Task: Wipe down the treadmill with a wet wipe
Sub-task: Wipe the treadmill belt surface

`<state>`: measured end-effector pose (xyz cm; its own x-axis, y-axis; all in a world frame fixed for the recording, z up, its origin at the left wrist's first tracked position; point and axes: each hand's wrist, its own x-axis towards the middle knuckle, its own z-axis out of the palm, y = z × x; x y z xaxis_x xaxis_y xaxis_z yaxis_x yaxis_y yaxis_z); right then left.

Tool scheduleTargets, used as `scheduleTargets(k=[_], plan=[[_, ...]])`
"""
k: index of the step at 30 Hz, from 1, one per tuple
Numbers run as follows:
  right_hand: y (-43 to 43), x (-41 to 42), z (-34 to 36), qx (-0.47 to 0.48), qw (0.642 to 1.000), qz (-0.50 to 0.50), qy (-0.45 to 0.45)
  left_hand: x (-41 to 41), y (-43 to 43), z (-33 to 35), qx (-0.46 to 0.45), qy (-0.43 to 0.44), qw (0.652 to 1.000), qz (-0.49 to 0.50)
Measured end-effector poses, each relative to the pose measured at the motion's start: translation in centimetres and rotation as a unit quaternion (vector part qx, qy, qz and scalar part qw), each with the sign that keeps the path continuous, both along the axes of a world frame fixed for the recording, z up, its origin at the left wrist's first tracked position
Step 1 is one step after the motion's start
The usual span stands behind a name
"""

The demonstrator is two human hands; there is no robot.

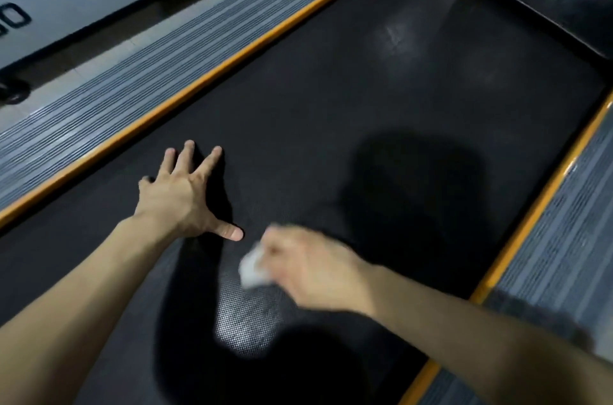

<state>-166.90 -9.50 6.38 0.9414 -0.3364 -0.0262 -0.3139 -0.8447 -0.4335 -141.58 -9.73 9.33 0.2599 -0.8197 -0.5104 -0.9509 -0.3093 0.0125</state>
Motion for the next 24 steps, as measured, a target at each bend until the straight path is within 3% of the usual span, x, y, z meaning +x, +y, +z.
scheduleTargets(k=[1,2,3,4,5,7,8,9,10,12,14,15,16,17,18,20,21,22,24], plan=[[0.7,0.0,0.7,-0.002,0.997,0.079,-0.005,0.1,0.1,-0.2,-0.005,0.001,1.000,0.000],[-1.2,-0.5,1.0,-0.018,0.995,0.091,-0.029,0.1,0.2,-0.3,-0.009,0.001,1.000,0.000],[-4.6,-1.3,0.4,-0.058,0.996,0.027,-0.055,0.1,0.2,-0.4,-0.012,0.000,1.000,0.000],[-8.5,-2.1,0.3,-0.103,0.988,-0.095,-0.069,0.1,0.2,-0.4,-0.011,-0.001,1.000,0.001],[-13.0,-3.2,0.5,-0.156,0.953,-0.251,-0.065,0.1,0.2,-0.3,-0.008,-0.003,1.000,0.002],[-18.6,-5.0,1.6,-0.139,0.839,-0.526,-0.031,-0.2,0.2,-0.3,-0.006,-0.001,1.000,0.007],[-18.7,-4.7,1.9,-0.109,0.804,-0.583,-0.039,-0.2,0.1,-0.3,-0.009,0.000,1.000,0.010],[-17.4,-3.3,2.0,-0.122,0.815,-0.564,-0.052,-0.2,0.0,-0.2,-0.011,0.001,1.000,0.012],[-14.9,-1.3,1.8,-0.137,0.863,-0.484,-0.046,-0.2,0.0,-0.2,-0.014,0.002,1.000,0.013],[-7.5,2.4,1.5,-0.091,0.973,-0.213,-0.022,0.1,0.2,-0.4,-0.023,-0.005,1.000,0.010],[-2.9,3.6,0.9,-0.049,0.998,0.030,-0.006,0.6,0.8,-0.5,-0.042,-0.019,0.999,-0.011],[-4.0,3.1,0.8,-0.047,0.995,0.082,-0.031,0.9,1.3,-0.6,-0.056,-0.026,0.998,-0.025],[-6.7,2.2,0.2,-0.079,0.993,0.065,-0.060,1.2,1.9,-0.8,-0.077,-0.030,0.996,-0.036],[-9.9,1.1,-0.2,-0.113,0.990,-0.031,-0.075,1.4,2.3,-1.0,-0.103,-0.037,0.993,-0.042],[-13.4,0.1,0.2,-0.141,0.968,-0.189,-0.080,1.6,2.6,-1.3,-0.134,-0.043,0.989,-0.041],[-18.2,-1.5,1.2,-0.110,0.854,-0.507,-0.042,1.7,2.3,-2.3,-0.214,-0.056,0.975,-0.026],[-18.3,-1.2,1.6,-0.081,0.815,-0.572,-0.043,1.6,2.1,-2.9,-0.247,-0.066,0.967,-0.014],[-16.8,0.2,1.8,-0.080,0.826,-0.556,-0.054,1.3,2.1,-3.6,-0.270,-0.076,0.960,-0.004],[-11.3,3.6,1.6,-0.076,0.935,-0.337,-0.077,1.0,2.2,-5.1,-0.320,-0.073,0.945,0.014]])
